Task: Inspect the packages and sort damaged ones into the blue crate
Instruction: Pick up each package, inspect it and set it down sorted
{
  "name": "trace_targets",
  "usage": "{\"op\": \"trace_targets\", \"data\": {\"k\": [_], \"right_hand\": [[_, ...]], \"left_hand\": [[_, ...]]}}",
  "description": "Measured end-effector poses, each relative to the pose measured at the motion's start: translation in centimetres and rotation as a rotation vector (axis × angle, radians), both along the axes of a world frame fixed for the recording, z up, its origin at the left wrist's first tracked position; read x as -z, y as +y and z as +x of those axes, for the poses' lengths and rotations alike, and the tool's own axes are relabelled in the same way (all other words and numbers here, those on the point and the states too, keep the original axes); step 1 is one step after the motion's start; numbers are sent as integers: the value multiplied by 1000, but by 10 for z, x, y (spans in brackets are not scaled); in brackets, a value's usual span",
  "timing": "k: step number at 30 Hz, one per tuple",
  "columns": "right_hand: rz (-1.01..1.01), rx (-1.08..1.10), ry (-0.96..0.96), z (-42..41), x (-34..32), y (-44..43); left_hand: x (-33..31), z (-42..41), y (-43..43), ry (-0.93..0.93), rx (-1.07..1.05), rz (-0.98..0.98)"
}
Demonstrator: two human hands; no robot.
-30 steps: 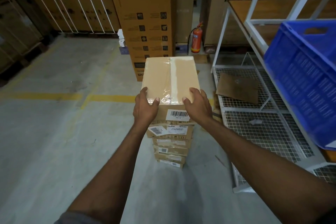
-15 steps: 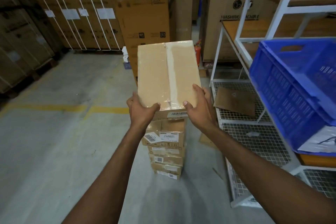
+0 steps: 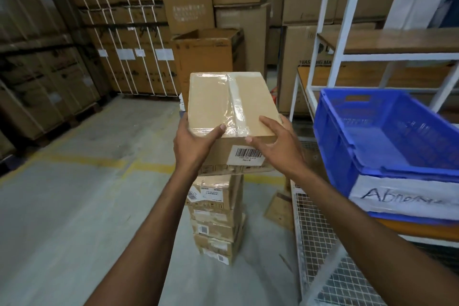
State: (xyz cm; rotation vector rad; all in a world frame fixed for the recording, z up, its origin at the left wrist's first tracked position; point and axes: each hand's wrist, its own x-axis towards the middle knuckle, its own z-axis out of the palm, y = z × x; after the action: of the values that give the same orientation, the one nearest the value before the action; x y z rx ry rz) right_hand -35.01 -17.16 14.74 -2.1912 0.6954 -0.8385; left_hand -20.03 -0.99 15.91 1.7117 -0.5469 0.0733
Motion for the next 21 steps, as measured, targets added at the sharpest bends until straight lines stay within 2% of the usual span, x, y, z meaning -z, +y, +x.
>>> {"op": "trace_targets", "data": {"k": [6, 10, 21], "right_hand": [[-70, 20, -81, -60, -31, -2], [-71, 91, -165, -105, -46, 7], [-160, 245, -214, -264, -75, 3]], "left_hand": [[-35, -65, 5, -92, -36, 16], [-51, -104, 6, -142, 41, -28], [-80, -239, -23, -194, 229, -180]]}}
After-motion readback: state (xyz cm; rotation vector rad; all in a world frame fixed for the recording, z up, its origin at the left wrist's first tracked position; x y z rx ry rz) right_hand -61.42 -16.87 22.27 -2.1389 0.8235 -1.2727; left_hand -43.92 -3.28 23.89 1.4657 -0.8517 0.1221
